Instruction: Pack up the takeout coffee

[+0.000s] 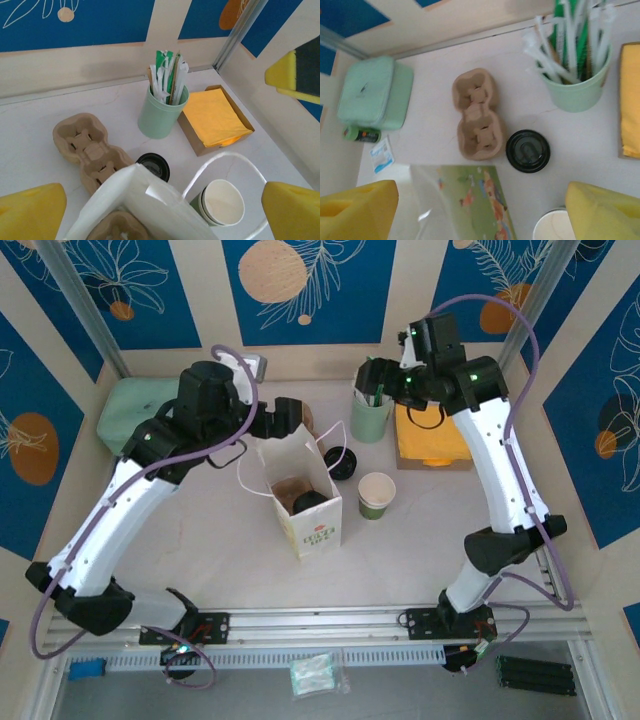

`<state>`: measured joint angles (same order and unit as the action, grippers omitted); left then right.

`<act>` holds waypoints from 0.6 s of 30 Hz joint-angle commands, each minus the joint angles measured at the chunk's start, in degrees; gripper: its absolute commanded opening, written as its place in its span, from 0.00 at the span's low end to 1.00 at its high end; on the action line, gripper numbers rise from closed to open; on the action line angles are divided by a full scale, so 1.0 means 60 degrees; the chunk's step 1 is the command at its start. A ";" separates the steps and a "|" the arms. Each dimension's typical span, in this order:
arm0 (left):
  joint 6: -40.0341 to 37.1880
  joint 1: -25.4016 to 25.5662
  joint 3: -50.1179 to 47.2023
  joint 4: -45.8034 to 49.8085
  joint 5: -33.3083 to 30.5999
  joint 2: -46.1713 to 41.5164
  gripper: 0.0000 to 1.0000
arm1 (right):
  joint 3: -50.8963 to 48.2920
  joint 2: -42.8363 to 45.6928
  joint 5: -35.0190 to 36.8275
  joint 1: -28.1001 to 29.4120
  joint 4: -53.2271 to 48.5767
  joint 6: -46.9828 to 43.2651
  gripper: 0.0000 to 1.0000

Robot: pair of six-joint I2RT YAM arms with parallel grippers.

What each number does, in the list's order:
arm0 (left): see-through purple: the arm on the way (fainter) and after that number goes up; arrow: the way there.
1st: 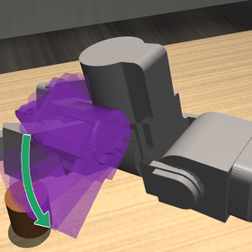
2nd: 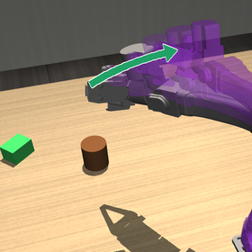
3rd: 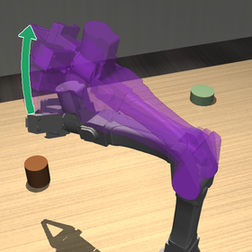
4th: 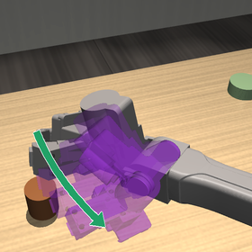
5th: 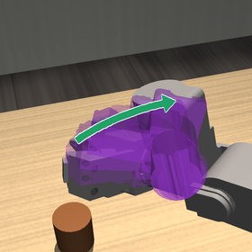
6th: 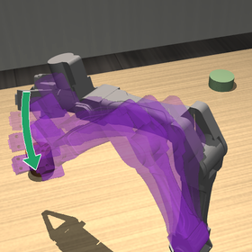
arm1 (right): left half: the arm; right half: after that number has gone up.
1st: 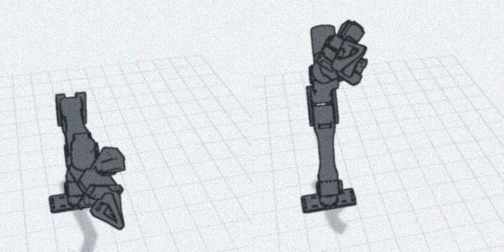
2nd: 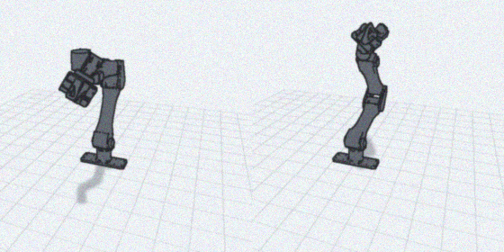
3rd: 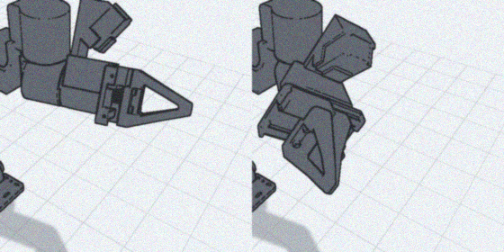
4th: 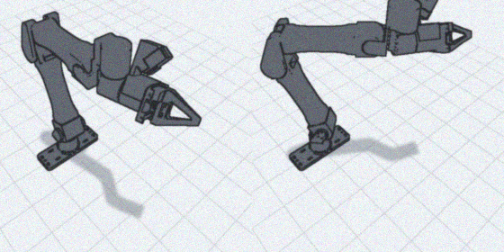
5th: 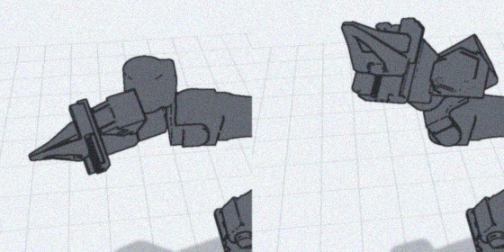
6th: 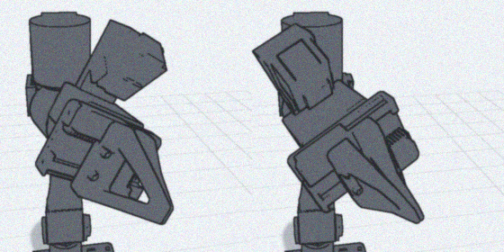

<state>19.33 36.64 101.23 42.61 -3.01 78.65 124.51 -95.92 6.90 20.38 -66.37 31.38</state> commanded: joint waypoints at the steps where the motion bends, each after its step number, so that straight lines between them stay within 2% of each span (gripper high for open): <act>1: -0.0247 -0.0152 0.0616 -0.0239 0.0075 0.0393 0.99 | -0.0270 -0.0203 -0.0641 -0.0514 0.0580 0.0220 0.85; 5: -0.0276 -0.0291 0.1171 -0.0116 0.0182 0.1080 0.99 | -0.0565 -0.0561 -0.0937 -0.1214 0.0918 0.0319 0.79; 8: -0.0278 -0.0412 0.1511 -0.0122 0.0317 0.1465 0.99 | -0.0640 -0.0995 -0.1382 -0.1503 0.1273 0.0268 0.71; 14: -0.0259 -0.0618 0.2120 -0.0009 0.0514 0.2011 0.99 | 0.0427 -0.2545 -0.1944 -0.1522 0.1393 0.0052 0.52; 18: -0.0263 -0.0692 0.2380 0.0083 0.0596 0.2238 1.00 | 0.1302 -0.3550 -0.2094 -0.1506 0.1393 0.0104 0.50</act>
<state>18.94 33.26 112.84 42.63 -1.04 91.42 128.31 -115.22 -2.76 10.94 -58.57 32.38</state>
